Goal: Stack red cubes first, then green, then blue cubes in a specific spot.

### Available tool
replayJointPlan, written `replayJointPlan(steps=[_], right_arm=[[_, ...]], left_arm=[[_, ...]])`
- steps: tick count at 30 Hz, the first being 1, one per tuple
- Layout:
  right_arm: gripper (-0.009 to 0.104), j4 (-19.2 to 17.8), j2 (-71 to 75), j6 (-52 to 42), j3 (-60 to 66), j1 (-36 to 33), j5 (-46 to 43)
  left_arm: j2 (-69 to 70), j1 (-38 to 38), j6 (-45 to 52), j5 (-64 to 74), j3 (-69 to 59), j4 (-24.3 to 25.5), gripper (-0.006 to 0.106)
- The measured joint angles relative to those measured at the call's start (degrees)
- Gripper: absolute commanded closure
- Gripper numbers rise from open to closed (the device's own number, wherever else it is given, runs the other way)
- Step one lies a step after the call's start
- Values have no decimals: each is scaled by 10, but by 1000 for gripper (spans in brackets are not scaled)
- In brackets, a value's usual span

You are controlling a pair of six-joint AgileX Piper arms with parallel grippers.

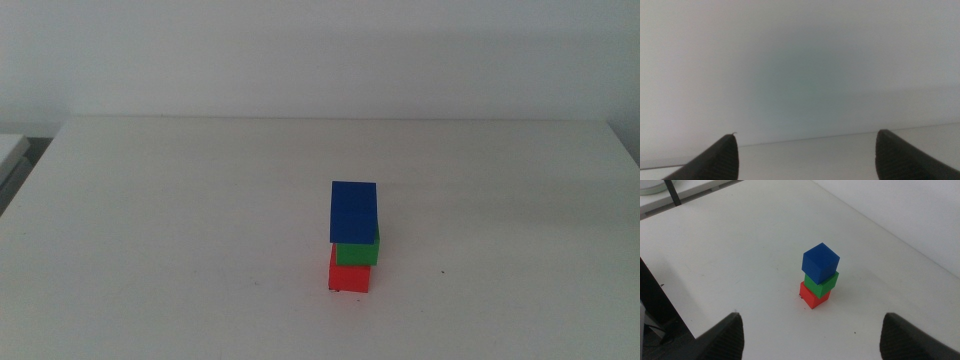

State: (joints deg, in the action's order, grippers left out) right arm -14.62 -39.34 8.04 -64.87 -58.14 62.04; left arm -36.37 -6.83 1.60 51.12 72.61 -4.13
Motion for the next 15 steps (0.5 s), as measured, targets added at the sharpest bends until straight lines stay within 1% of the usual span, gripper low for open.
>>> replayJointPlan(steps=[4,7,11,13,15], right_arm=[[7,-1,0,0,7,0,-8],[7,-11,12,0,44,0,-47],[7,-48,40,0,127,0,-149],[7,-49,53,0,168,12,-205],[7,-40,63,0,210,39,-246]], left_arm=[[1,0,0,0,0,4,7],[10,0,0,-10,-8,7,7],[55,0,0,-75,-70,8,7],[82,0,0,-107,-112,8,7],[113,0,0,-133,-163,8,7]])
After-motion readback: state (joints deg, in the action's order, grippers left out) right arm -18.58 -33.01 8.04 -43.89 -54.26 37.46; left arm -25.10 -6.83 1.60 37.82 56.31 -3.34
